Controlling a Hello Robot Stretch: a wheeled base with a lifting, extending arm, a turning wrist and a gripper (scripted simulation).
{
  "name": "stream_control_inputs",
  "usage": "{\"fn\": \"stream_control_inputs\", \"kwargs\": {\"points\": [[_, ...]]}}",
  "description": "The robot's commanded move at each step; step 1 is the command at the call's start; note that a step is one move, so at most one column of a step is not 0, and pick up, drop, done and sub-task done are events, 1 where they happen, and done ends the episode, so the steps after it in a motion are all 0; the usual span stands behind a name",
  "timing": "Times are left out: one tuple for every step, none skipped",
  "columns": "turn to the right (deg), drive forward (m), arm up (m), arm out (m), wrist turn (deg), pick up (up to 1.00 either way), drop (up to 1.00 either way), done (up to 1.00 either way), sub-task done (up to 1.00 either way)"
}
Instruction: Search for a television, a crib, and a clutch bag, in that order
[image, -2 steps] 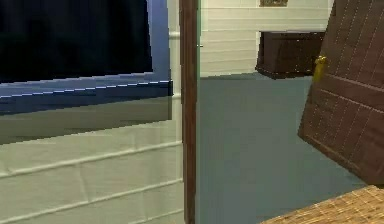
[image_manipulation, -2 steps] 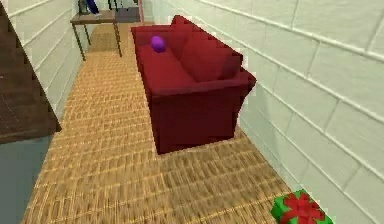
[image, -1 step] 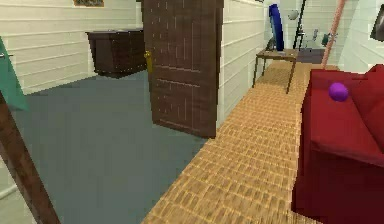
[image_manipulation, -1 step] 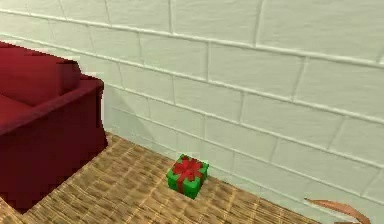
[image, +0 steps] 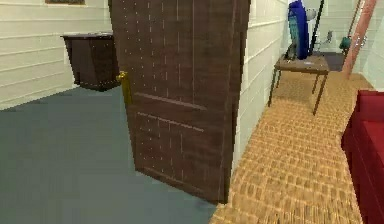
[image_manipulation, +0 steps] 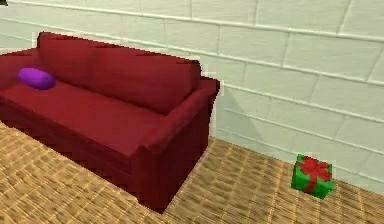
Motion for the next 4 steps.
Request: {"fn": "stream_control_inputs", "kwargs": {"points": [[27.0, 0.00, 0.00, 0.00, 0.0, 0.00, 0.00, 0.00, 0.00], [0.0, 0.75, 0.00, 0.00, 0.0, 0.00, 0.00, 0.00, 0.00], [9.0, 0.00, 0.00, 0.00, 0.0, 0.00, 0.00, 0.00, 0.00], [0.0, 1.00, 0.00, 0.00, 0.0, 0.00, 0.00, 0.00, 0.00]]}}
